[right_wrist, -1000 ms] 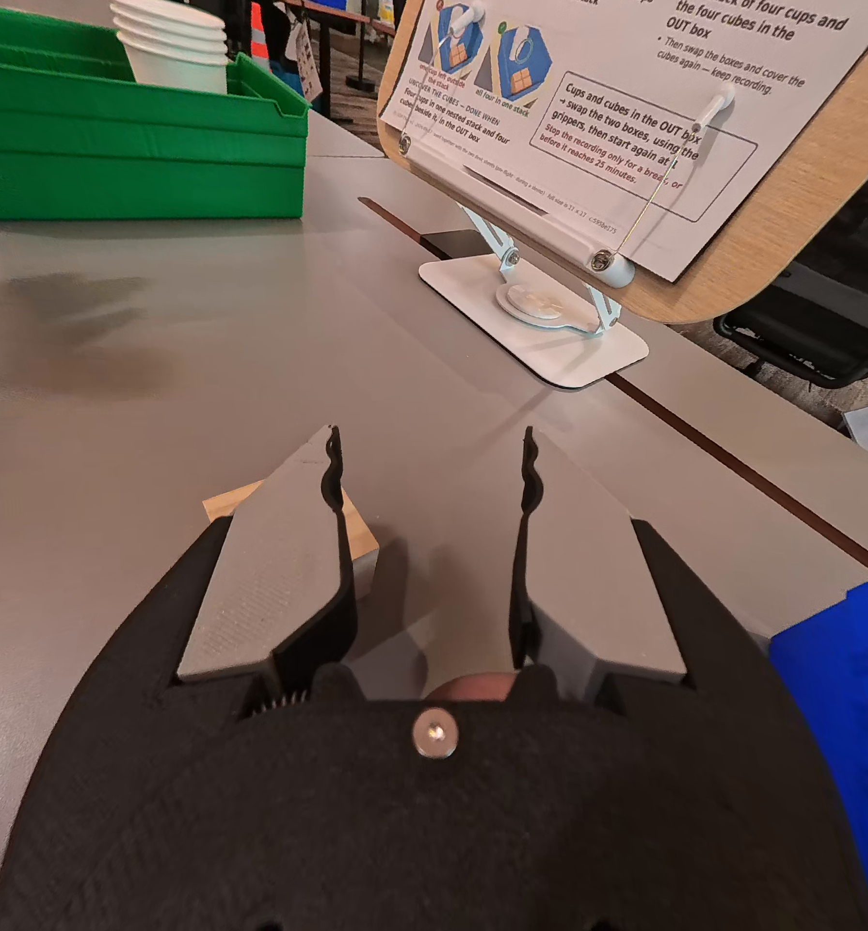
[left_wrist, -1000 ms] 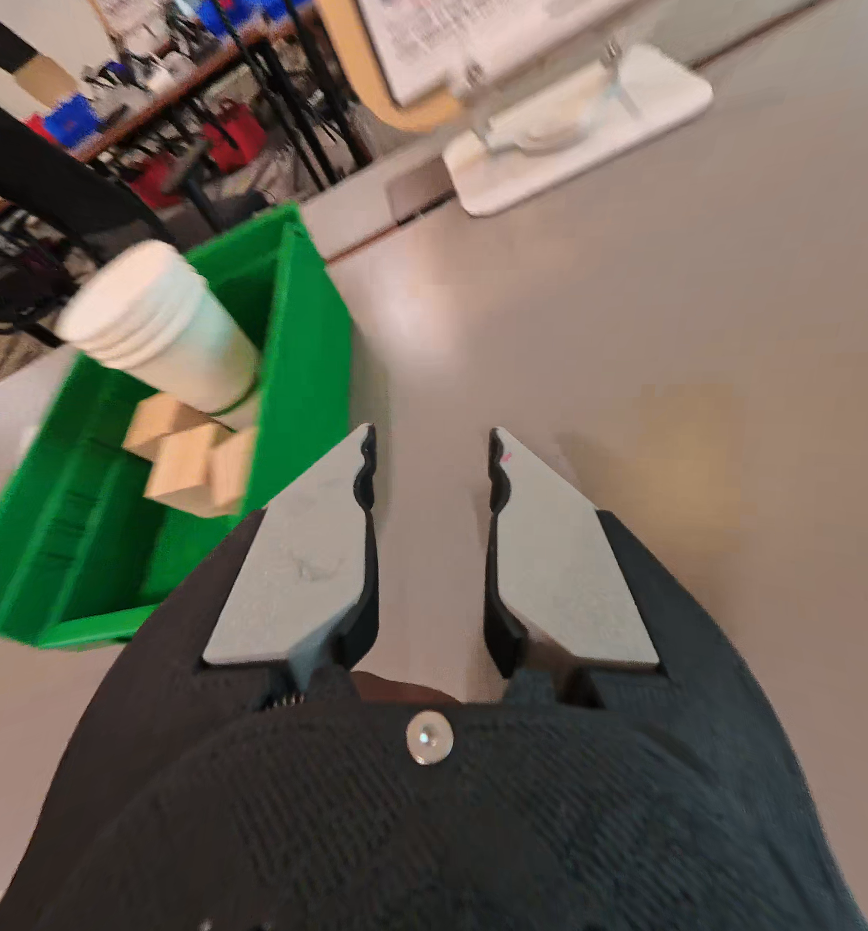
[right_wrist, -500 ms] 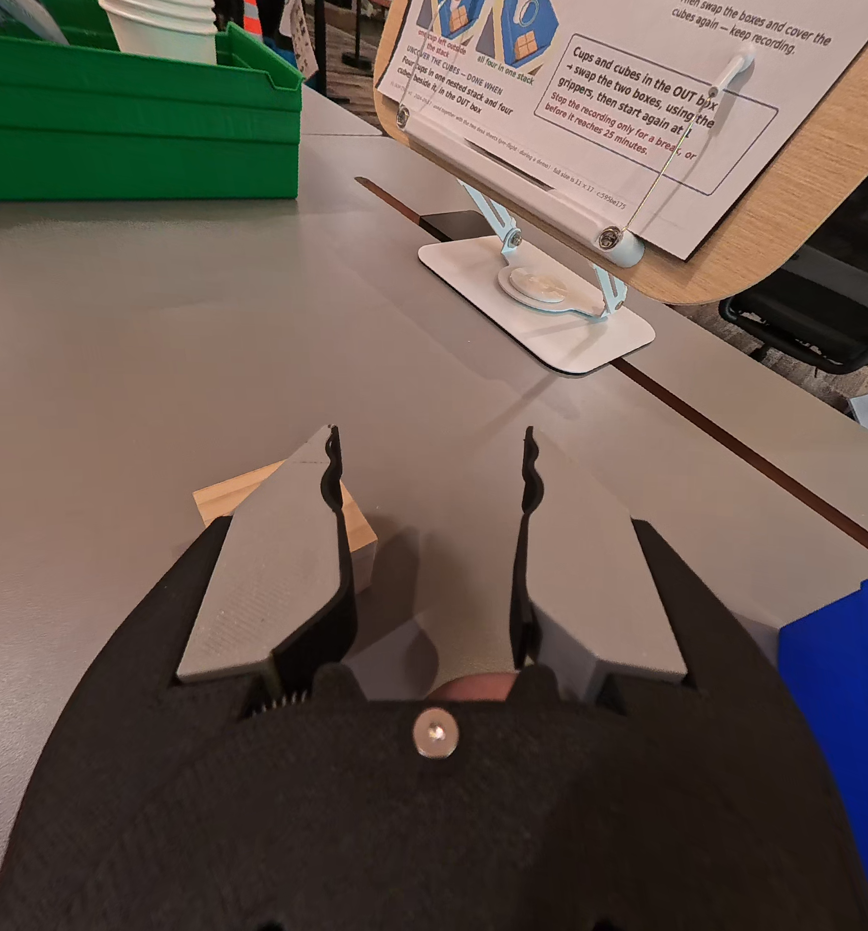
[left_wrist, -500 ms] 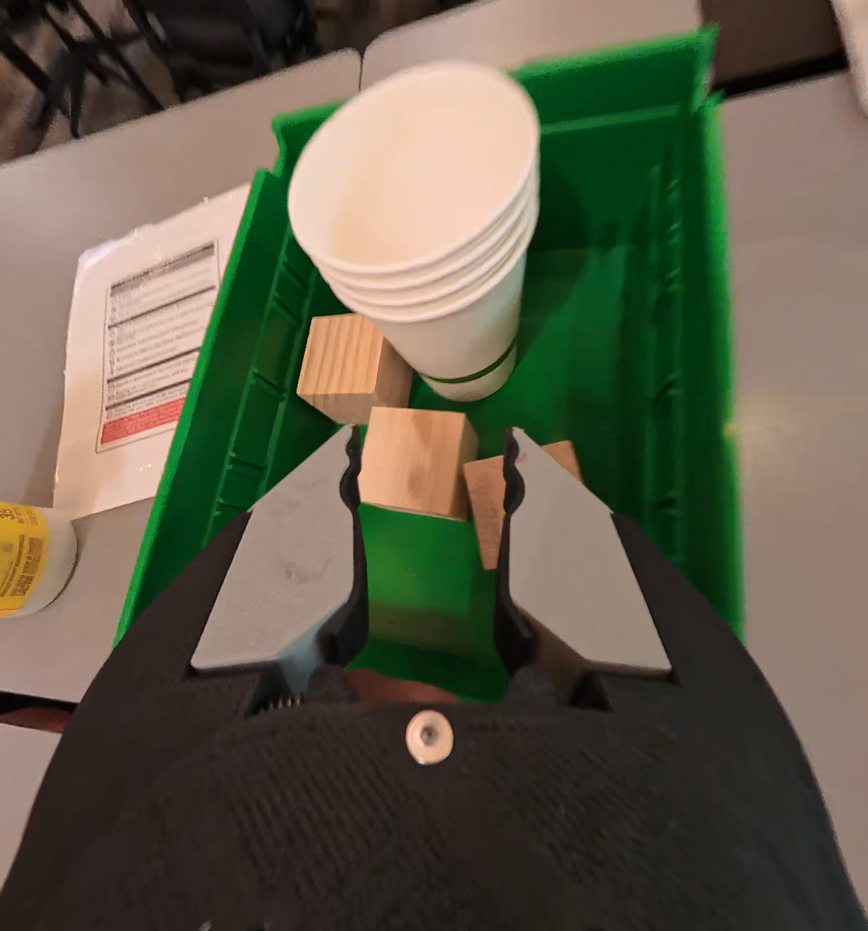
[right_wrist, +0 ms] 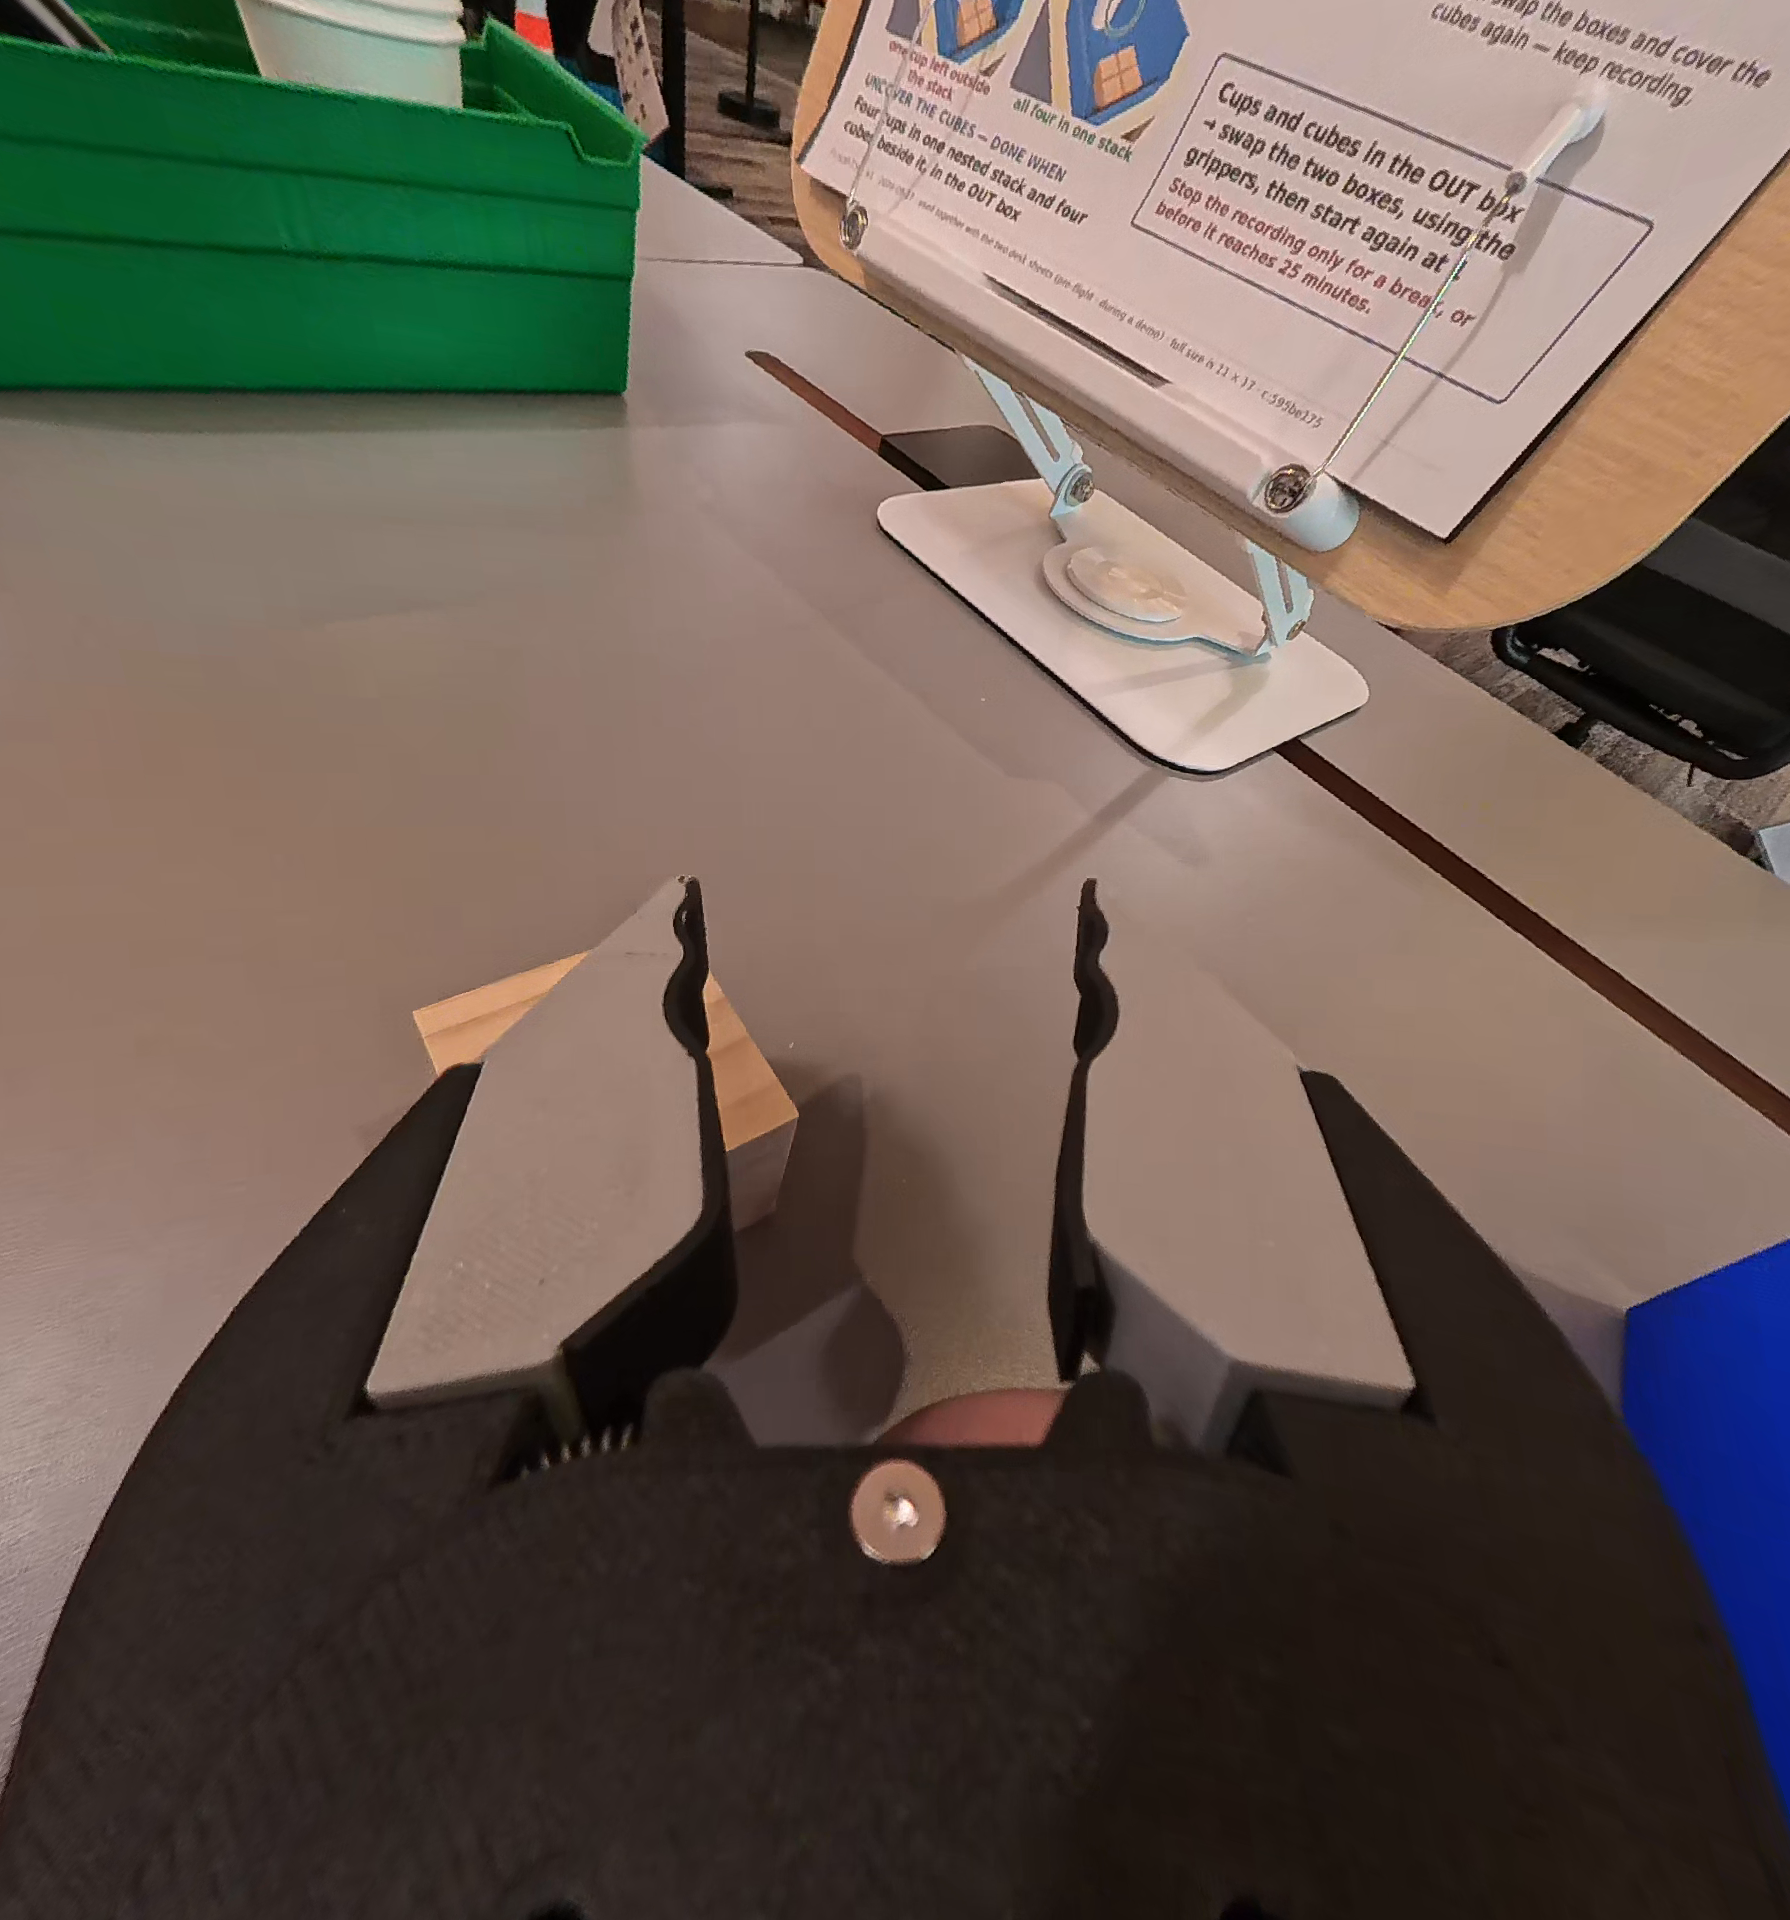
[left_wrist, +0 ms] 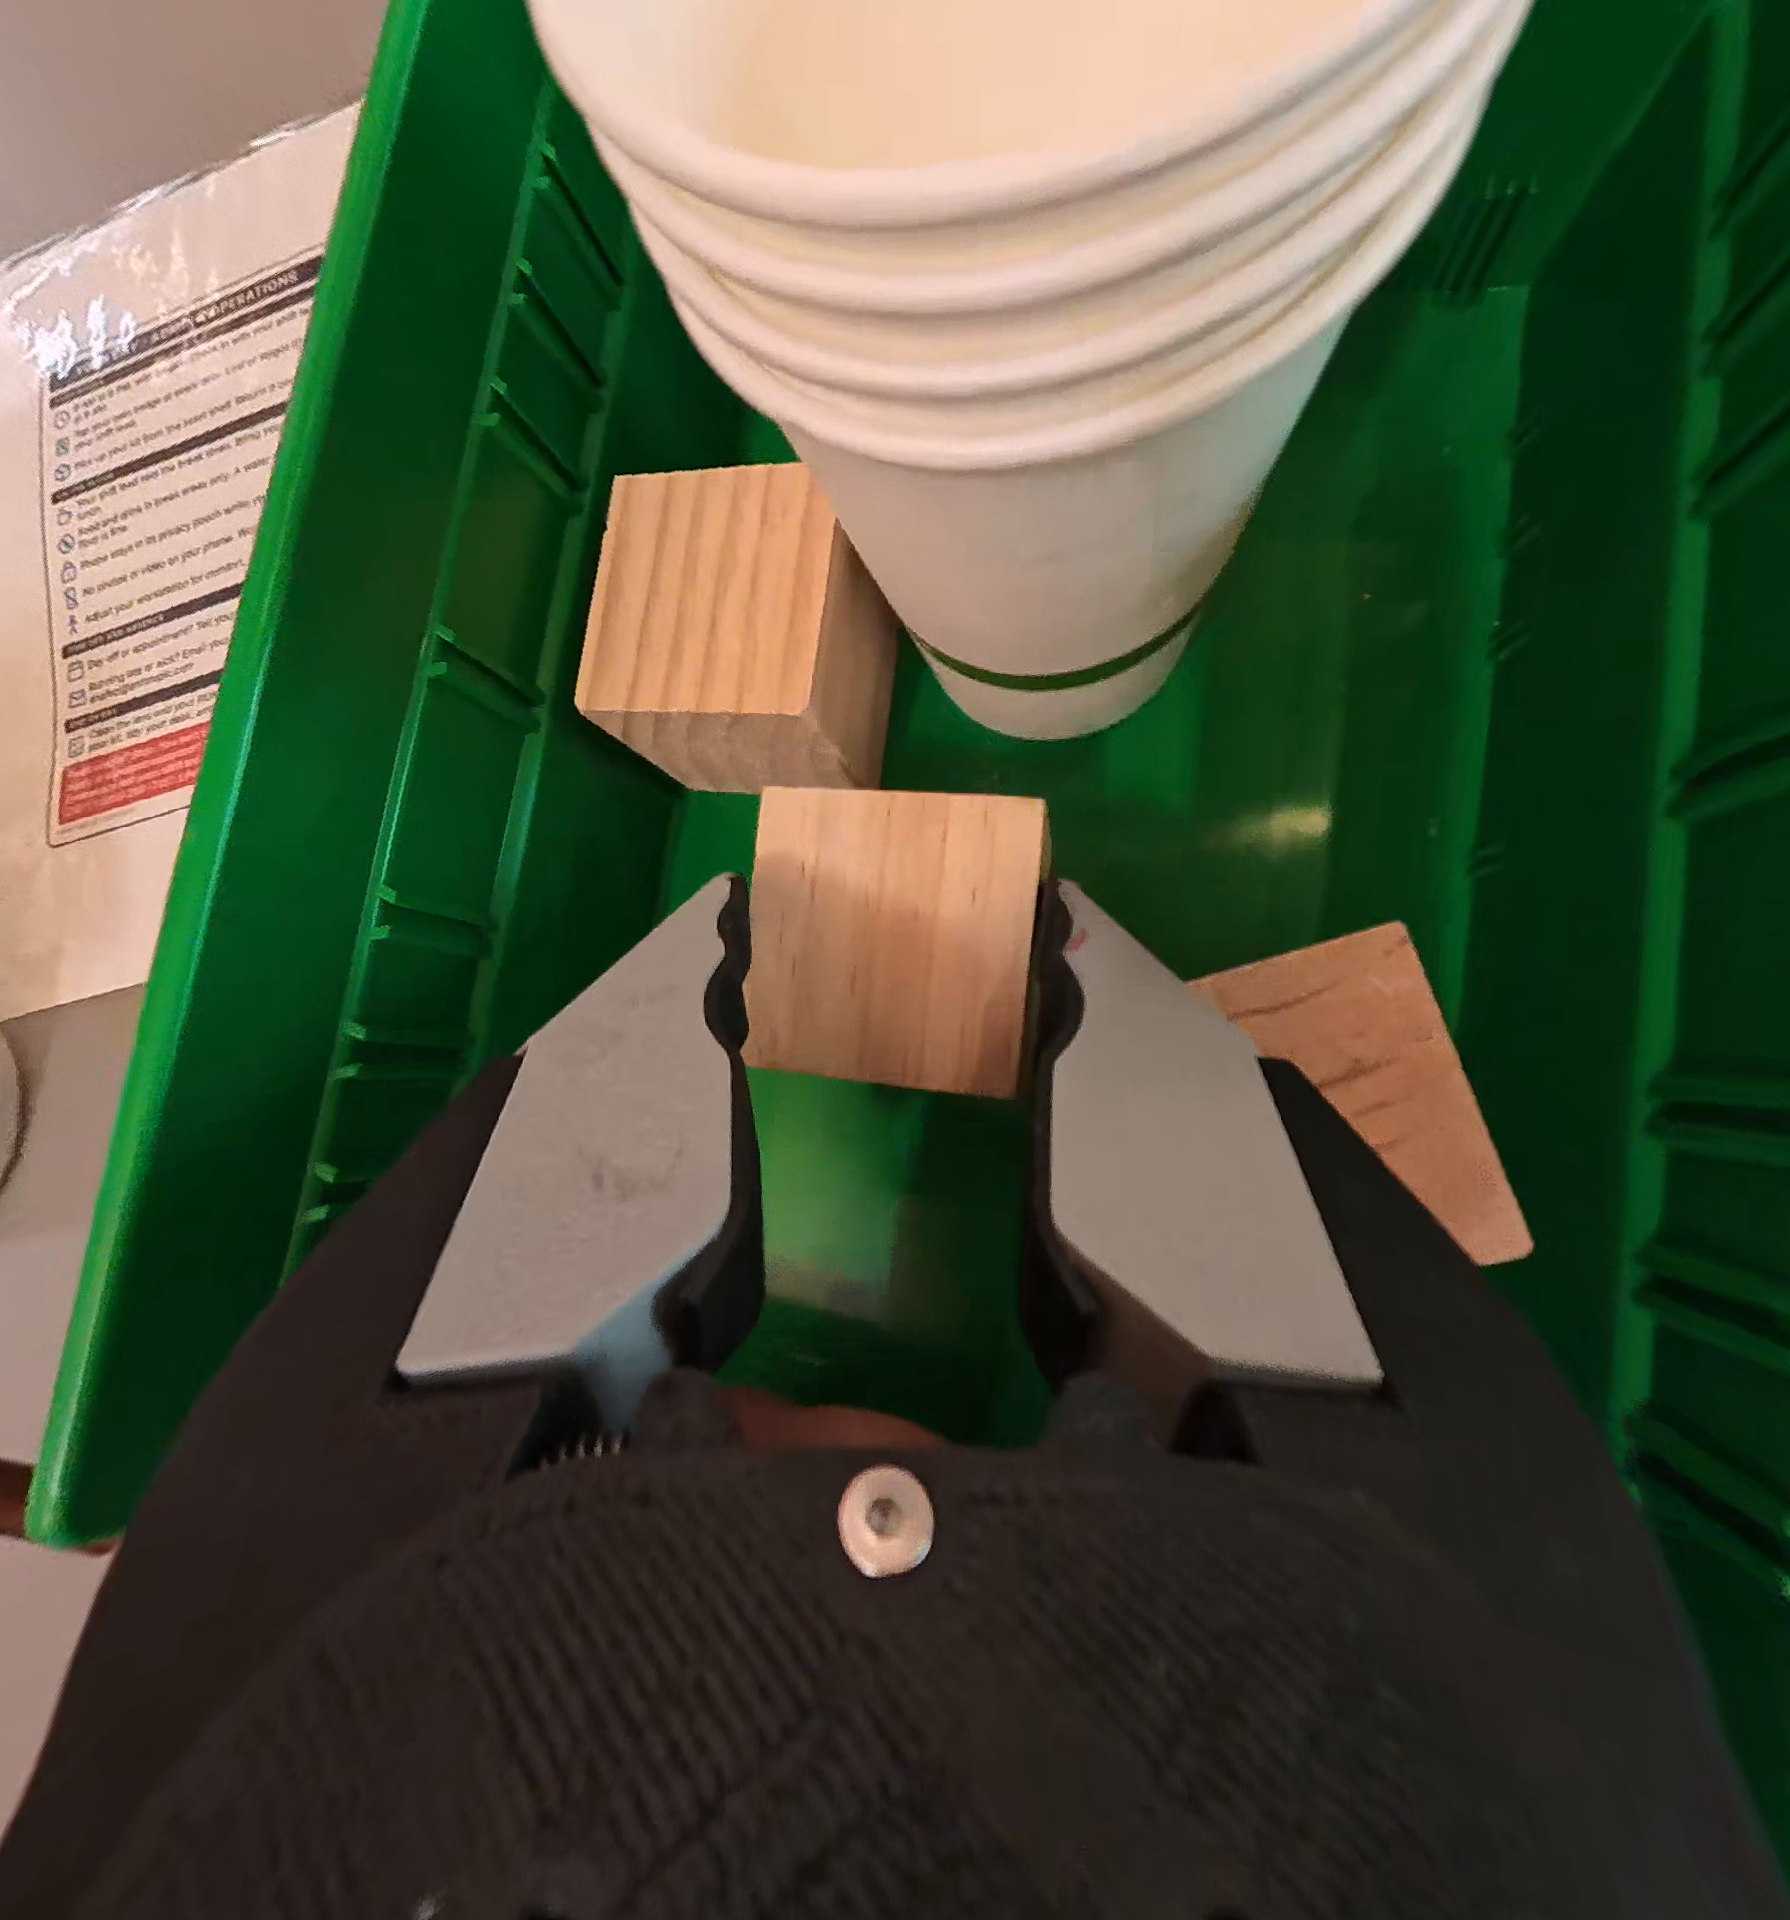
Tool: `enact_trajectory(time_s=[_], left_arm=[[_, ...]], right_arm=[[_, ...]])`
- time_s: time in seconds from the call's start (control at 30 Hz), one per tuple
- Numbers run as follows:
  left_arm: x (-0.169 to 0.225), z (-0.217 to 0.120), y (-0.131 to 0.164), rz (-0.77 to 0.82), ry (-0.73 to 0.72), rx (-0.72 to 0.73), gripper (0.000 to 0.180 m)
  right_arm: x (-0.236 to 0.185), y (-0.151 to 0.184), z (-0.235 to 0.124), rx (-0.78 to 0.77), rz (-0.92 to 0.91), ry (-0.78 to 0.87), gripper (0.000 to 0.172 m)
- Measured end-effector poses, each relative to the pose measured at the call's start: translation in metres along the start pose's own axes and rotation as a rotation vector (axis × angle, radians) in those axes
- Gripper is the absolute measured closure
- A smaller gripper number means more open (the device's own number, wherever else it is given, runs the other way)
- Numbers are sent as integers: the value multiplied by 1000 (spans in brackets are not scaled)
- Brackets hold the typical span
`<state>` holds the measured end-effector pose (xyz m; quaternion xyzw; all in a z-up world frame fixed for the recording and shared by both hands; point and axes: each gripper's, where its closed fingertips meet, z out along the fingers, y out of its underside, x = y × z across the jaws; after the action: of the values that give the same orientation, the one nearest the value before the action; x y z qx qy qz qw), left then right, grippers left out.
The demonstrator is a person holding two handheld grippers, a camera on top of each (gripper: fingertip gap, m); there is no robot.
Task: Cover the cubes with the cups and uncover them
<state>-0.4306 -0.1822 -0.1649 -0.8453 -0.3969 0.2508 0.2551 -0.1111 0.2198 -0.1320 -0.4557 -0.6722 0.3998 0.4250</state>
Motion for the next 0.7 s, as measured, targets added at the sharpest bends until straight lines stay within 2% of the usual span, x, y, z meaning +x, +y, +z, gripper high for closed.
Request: enact_trajectory(time_s=[0.17,0.3,0.4,0.47,0.53,0.6,0.7], left_arm=[[0,-30,-8,63,-40,46,126],[8,-75,-36,93,-50,149,125],[40,-114,-64,161,-12,252,126],[82,-138,-79,250,69,324,126],[142,-158,-87,385,205,394,126],[210,-169,-80,542,356,422,126],[305,-166,-52,761,555,418,126]], right_arm=[[1,-6,-4,21,2,5,104],[2,-7,-5,24,-1,10,104],[3,-9,-7,30,5,11,104],[4,-9,-8,30,8,10,104],[5,-9,-9,26,8,0,104],[5,-8,-10,20,8,-20,105],[3,-12,-15,34,30,-73,105]])
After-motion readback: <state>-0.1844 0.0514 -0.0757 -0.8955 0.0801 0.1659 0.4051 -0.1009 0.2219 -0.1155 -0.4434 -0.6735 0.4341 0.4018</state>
